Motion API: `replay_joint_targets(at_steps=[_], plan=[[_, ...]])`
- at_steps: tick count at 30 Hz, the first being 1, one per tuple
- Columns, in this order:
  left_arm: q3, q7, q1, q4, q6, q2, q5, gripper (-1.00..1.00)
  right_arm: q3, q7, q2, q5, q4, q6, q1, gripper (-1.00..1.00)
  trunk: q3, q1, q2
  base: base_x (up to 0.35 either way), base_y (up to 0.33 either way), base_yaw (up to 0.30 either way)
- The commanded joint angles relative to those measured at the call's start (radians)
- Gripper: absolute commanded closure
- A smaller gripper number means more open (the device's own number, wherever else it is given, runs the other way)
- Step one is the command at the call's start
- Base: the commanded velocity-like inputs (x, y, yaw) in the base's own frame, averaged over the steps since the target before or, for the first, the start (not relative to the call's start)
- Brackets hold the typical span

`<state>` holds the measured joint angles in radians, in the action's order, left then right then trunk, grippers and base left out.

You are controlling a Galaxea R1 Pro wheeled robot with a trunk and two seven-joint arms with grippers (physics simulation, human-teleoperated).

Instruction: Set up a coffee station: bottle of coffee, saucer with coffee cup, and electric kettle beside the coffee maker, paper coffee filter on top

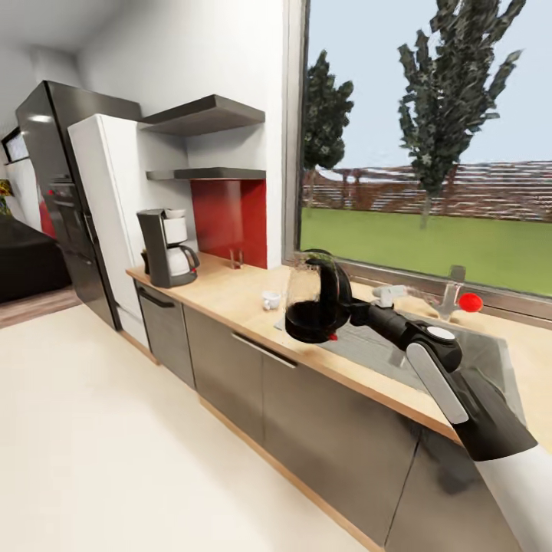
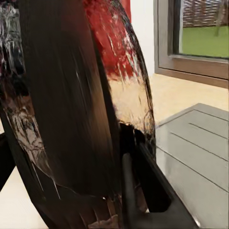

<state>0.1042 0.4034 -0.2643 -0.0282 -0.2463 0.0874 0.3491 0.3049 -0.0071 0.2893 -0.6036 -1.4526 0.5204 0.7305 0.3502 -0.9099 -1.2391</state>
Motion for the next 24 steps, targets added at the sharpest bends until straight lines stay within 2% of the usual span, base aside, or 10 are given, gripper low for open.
replay_joint_targets(at_steps=[1, 24], plan=[[0.008, 0.006, -0.001, 0.001, -0.001, 0.000, -0.001, -1.00, 0.000, -0.001, 0.001, -0.002, -0.001, 0.004, 0.001, 1.00, 0.001, 0.000, -0.001, 0.000, 0.155, 0.268], [0.008, 0.006, -0.001, 0.001, -0.001, 0.001, 0.000, -1.00, 0.002, -0.001, 0.001, -0.004, 0.001, 0.004, 0.001, 1.00, 0.001, 0.000, -0.001, 0.000, 0.017, 0.268]])
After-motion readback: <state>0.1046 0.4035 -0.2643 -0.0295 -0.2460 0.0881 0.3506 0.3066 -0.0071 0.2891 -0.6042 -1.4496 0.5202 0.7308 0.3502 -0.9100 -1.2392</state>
